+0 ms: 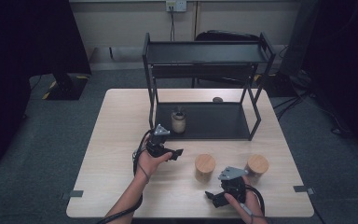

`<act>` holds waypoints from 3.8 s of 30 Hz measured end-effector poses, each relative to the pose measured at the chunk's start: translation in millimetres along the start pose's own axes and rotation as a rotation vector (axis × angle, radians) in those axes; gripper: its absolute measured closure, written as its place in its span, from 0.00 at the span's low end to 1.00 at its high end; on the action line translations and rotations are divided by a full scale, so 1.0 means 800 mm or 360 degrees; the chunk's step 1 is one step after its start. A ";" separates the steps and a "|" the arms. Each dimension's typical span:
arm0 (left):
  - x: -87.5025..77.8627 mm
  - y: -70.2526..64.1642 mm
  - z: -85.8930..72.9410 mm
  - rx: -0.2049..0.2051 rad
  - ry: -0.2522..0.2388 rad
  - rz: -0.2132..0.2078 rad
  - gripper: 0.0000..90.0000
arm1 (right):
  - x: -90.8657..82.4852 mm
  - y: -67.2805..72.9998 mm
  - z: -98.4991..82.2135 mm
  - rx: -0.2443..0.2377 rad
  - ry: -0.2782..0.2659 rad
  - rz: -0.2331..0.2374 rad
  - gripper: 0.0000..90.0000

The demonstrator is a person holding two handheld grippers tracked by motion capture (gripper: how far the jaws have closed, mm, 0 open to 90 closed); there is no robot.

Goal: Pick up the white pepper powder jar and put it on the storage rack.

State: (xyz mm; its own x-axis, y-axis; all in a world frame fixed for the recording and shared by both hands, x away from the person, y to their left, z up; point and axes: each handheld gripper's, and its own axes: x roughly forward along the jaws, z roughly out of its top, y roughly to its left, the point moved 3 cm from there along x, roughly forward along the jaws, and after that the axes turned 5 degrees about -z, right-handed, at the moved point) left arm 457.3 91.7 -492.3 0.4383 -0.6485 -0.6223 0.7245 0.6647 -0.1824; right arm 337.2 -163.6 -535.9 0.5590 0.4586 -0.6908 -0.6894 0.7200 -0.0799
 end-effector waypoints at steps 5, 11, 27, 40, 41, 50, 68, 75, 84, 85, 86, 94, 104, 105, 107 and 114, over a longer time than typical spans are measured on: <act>-0.004 0.000 -0.005 0.0000 0.0002 -0.0010 0.07 | 0.000 0.000 0.000 0.0000 0.0000 0.0000 0.00; -0.009 0.000 -0.011 -0.0003 0.0004 -0.0020 0.07 | 0.000 0.000 0.000 0.0000 0.0000 0.0000 0.00; -0.021 0.005 -0.029 -0.0024 0.0003 -0.0026 0.07 | 0.000 0.000 0.000 0.0000 0.0000 0.0000 0.00; -0.031 0.008 -0.041 -0.0030 0.0008 -0.0026 0.07 | 0.000 0.000 0.000 0.0000 0.0000 0.0000 0.00; -0.032 0.008 -0.042 -0.0029 0.0006 -0.0026 0.07 | 0.000 0.000 0.000 0.0000 0.0000 0.0000 0.00; -0.037 0.011 -0.055 -0.0045 0.0010 -0.0028 0.07 | 0.000 0.000 0.000 0.0000 0.0000 0.0000 0.00; -0.053 0.018 -0.075 -0.0067 0.0009 -0.0018 0.07 | 0.000 0.000 0.000 0.0000 0.0000 0.0000 0.00; -0.062 0.020 -0.082 -0.0071 0.0013 -0.0008 0.06 | 0.000 0.000 0.000 0.0000 0.0000 0.0000 0.00; -0.073 0.021 -0.093 -0.0076 0.0022 -0.0006 0.06 | 0.000 0.000 0.000 0.0000 0.0000 0.0000 0.00; -0.074 0.022 -0.094 -0.0079 0.0021 -0.0004 0.06 | 0.000 0.000 0.000 0.0000 -0.0001 0.0000 0.00; -0.076 0.022 -0.095 -0.0082 0.0021 -0.0003 0.06 | 0.000 0.000 0.000 0.0000 0.0000 0.0000 0.00; -0.090 0.027 -0.105 -0.0094 0.0021 0.0018 0.05 | 0.000 0.000 0.000 0.0000 -0.0001 0.0000 0.00; -0.099 0.030 -0.117 -0.0116 0.0031 0.0025 0.05 | 0.000 0.000 0.000 0.0000 0.0000 0.0000 0.00; -0.099 0.030 -0.118 -0.0121 0.0030 0.0027 0.05 | 0.000 0.000 0.000 0.0000 -0.0001 0.0000 0.00; -0.101 0.030 -0.120 -0.0122 0.0031 0.0029 0.05 | 0.000 0.000 0.000 0.0000 -0.0001 0.0000 0.00; -0.107 0.033 -0.128 -0.0123 0.0042 0.0033 0.05 | 0.000 0.000 0.000 0.0000 -0.0001 0.0000 0.00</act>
State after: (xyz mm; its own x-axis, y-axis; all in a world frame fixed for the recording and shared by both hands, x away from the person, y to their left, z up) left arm 384.4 202.9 -521.6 0.4380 -0.6250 -0.6462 0.6719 0.7052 -0.2266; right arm 337.2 -163.5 -535.9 0.5592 0.4588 -0.6905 -0.6894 0.7200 -0.0799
